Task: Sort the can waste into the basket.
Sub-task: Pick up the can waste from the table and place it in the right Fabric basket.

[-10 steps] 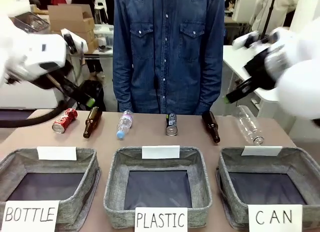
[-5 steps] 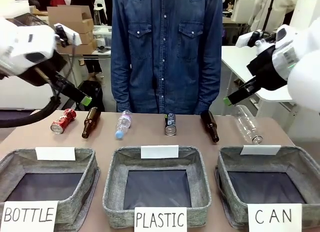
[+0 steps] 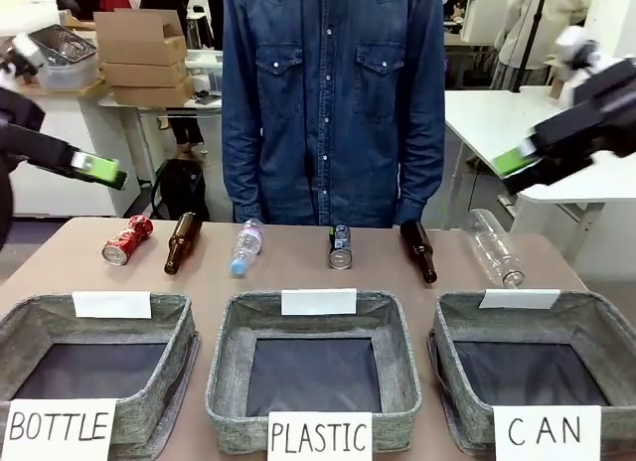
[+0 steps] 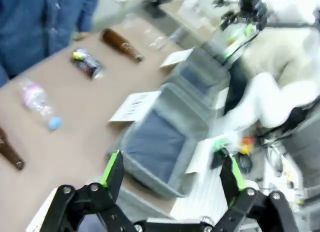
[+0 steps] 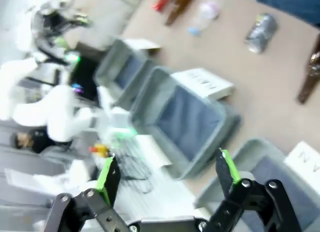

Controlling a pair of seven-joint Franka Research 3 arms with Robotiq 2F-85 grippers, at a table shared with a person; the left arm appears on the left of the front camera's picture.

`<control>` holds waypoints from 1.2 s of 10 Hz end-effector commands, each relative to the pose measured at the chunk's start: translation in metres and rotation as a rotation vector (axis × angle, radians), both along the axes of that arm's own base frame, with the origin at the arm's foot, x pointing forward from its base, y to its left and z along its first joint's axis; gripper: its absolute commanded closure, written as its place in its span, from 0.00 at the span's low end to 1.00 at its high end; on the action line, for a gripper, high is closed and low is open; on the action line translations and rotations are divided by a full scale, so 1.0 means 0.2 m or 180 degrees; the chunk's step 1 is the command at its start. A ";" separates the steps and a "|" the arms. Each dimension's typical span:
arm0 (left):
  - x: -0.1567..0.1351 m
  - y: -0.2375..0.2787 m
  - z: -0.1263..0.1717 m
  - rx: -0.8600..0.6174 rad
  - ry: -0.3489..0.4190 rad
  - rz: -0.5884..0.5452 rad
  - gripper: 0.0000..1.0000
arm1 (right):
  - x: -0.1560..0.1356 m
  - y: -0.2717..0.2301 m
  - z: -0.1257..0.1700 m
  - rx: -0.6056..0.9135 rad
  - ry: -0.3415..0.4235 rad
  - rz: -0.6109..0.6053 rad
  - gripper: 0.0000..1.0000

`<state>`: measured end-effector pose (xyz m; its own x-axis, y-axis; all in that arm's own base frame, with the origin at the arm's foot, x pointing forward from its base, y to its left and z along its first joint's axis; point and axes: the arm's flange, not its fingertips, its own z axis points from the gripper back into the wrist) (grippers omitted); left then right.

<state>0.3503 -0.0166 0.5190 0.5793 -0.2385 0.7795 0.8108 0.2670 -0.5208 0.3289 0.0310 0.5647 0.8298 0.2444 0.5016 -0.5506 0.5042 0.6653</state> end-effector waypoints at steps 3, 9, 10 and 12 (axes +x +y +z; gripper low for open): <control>-0.08 0.36 -0.10 -0.1039 0.0673 0.0708 0.00 | 0.01 -0.19 -0.10 0.0898 0.0842 -0.0755 0.00; -0.05 0.45 -0.12 -0.1145 0.0747 0.0664 0.00 | 0.03 -0.28 -0.13 0.0934 0.0853 -0.0667 0.00; -0.05 0.45 -0.12 -0.1145 0.0747 0.0664 0.00 | 0.03 -0.28 -0.13 0.0934 0.0853 -0.0667 0.00; -0.07 0.45 -0.14 -0.1108 0.0836 0.0686 0.00 | 0.03 -0.28 -0.13 0.0934 0.0853 -0.0667 0.00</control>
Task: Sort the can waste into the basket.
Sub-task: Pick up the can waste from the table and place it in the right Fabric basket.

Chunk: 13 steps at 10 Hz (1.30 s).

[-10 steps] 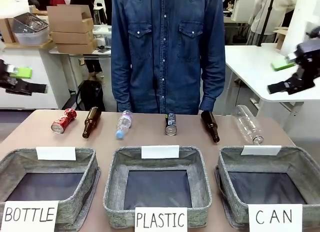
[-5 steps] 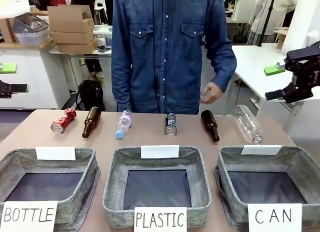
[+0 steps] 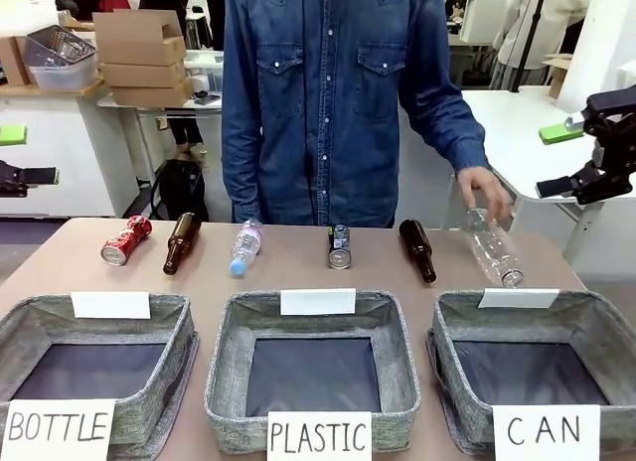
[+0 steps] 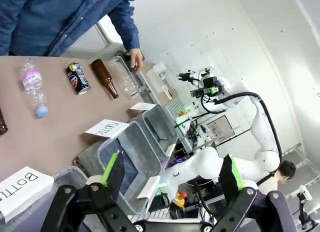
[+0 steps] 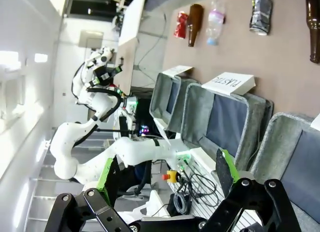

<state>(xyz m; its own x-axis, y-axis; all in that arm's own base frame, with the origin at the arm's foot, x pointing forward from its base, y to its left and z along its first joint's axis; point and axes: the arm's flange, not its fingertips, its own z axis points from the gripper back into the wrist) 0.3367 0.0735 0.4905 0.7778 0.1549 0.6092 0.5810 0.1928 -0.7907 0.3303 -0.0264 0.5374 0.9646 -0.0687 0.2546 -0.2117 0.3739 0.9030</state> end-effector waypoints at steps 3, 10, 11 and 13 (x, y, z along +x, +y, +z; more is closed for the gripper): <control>0.14 -0.10 0.06 0.1033 0.0106 0.0176 0.00 | 0.03 0.01 0.01 0.0058 -0.0106 0.0034 0.00; 0.25 -0.18 0.06 0.1535 0.0014 0.0332 0.00 | 0.03 0.01 0.01 0.0058 -0.0106 0.0034 0.00; 0.29 -0.19 0.07 0.1706 -0.0004 0.0490 0.00 | 0.03 0.01 0.01 0.0058 -0.0106 0.0034 0.00; 0.45 -0.21 0.05 0.1915 0.0161 0.0869 0.00 | 0.03 0.01 0.01 0.0058 -0.0106 0.0034 0.00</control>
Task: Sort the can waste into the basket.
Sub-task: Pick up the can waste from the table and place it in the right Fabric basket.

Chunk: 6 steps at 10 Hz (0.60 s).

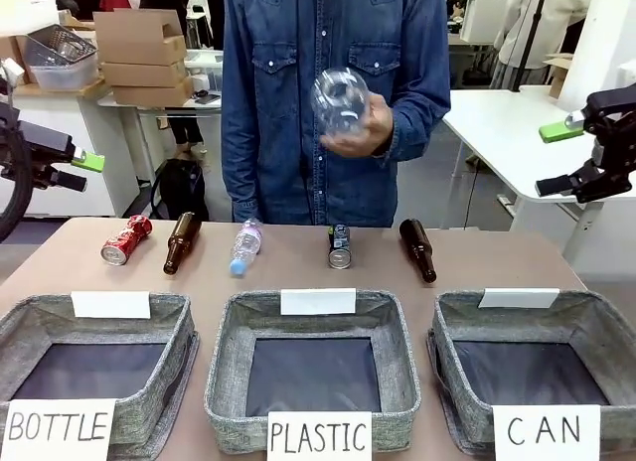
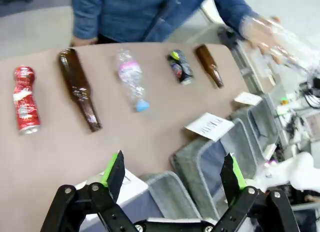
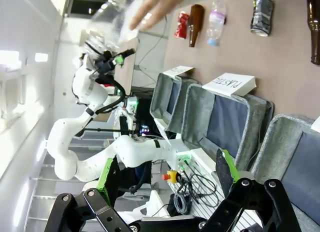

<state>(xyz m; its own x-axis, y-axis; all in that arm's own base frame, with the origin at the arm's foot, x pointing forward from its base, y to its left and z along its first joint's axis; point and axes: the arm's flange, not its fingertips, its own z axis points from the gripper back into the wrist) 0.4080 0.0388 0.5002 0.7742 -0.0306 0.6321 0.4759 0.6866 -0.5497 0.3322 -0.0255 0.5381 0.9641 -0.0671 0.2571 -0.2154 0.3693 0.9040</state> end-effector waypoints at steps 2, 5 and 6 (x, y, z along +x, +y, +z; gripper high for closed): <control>0.20 -0.06 0.01 0.0106 0.0144 0.0079 0.00 | 0.02 0.00 0.01 0.0044 -0.0097 0.0025 0.00; 0.40 0.00 -0.02 0.0262 0.0173 0.0591 0.00 | 0.02 0.00 0.01 0.0044 -0.0097 0.0025 0.00; 0.52 0.08 -0.08 0.0558 0.0244 0.0659 0.00 | 0.02 0.00 0.01 0.0044 -0.0097 0.0025 0.00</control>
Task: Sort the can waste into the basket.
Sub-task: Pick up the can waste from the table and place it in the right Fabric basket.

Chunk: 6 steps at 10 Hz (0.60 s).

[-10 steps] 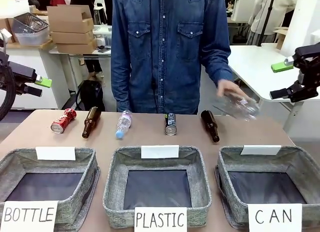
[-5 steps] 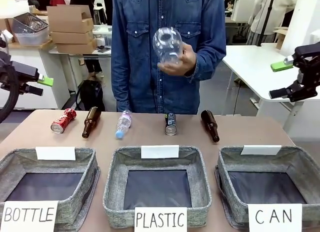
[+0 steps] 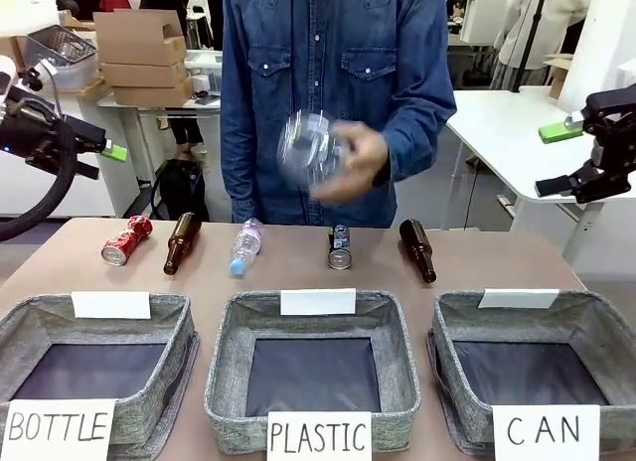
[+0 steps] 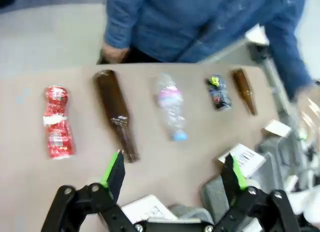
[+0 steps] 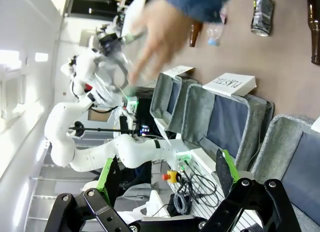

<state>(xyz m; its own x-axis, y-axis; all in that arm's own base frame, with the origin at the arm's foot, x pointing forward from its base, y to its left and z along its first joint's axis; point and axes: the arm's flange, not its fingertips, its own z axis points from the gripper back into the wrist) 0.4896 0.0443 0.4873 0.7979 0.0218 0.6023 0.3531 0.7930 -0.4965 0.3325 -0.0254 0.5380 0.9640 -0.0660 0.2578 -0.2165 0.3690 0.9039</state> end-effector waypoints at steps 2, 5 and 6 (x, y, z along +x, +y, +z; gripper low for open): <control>0.27 0.12 -0.19 0.1027 0.0275 0.0377 0.00 | 0.02 0.00 0.01 0.0043 -0.0094 0.0021 0.00; 0.48 0.07 -0.50 0.1248 0.0427 0.0284 0.00 | 0.02 0.00 0.01 0.0043 -0.0094 0.0021 0.00; 0.53 0.05 -0.61 0.1427 0.0501 0.0353 0.00 | 0.02 0.00 0.01 0.0043 -0.0094 0.0021 0.00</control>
